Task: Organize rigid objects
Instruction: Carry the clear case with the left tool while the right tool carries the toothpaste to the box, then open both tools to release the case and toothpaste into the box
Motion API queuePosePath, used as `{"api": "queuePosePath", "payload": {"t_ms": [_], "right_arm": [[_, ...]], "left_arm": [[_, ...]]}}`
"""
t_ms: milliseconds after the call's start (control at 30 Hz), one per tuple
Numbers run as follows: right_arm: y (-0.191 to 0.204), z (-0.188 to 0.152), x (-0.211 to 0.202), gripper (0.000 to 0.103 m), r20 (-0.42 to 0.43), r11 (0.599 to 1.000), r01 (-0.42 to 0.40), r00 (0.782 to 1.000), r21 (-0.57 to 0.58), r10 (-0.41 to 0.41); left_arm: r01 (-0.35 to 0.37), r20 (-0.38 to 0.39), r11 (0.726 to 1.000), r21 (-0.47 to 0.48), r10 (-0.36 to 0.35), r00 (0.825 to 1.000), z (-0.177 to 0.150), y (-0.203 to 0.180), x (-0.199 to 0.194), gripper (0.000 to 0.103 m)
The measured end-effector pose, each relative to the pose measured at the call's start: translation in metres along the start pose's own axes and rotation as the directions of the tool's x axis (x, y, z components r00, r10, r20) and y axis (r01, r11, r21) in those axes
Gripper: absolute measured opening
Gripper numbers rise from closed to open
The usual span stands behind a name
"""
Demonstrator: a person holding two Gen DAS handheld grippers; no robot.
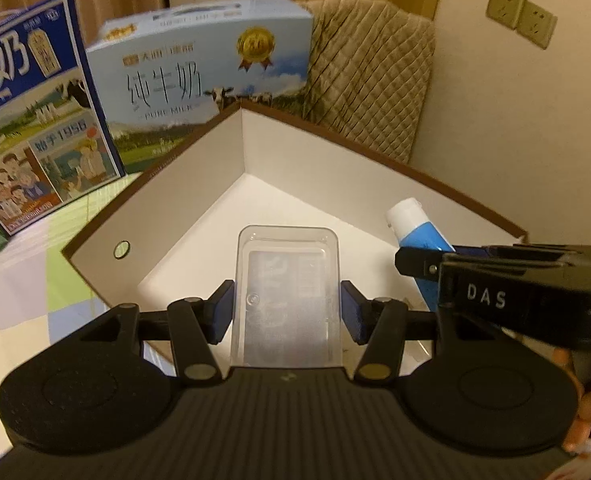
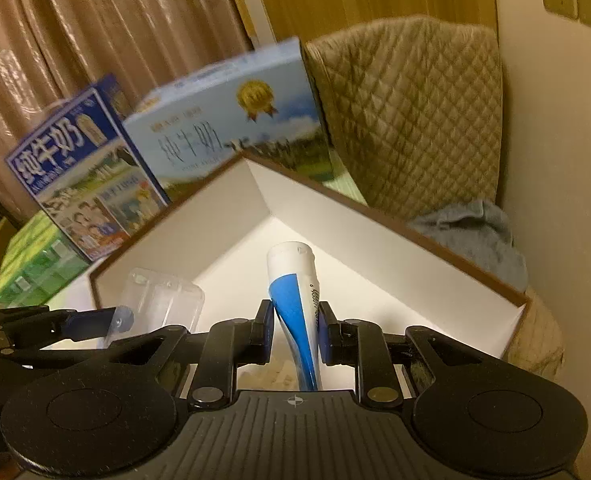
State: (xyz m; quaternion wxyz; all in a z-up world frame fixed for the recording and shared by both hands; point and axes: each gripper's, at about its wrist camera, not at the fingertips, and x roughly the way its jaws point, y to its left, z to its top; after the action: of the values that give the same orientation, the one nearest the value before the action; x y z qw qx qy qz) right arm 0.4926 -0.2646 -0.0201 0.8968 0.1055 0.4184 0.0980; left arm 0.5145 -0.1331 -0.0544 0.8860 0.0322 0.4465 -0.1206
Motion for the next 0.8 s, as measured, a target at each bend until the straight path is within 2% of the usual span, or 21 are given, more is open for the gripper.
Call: {"api": "queuePosePath", "payload": {"t_ms": [233,500,800], "right_arm": [[-0.007,0.004,0.036,0.019,-0.079,0.999,0.037,0.996,0.018,-0.035],[-0.015,0.001,0.061,0.019,-0.159,0.997,0.058,0.986,0.051,-0.05],[-0.017,0.0,0.068,0.019,-0.173,0.995,0.068,0.983,0.074,-0.054]], "left_arm": [[-0.02,-0.076,1.0,-0.005,0.019,0.997,0.002,0.003,0.037,0.051],[-0.034,-0.176,0.999,0.004,0.034,0.984,-0.001,0.009,0.069,0.051],[-0.026,-0.199,1.0,0.006,0.027,0.98,-0.006,0.007,0.079,0.053]]}}
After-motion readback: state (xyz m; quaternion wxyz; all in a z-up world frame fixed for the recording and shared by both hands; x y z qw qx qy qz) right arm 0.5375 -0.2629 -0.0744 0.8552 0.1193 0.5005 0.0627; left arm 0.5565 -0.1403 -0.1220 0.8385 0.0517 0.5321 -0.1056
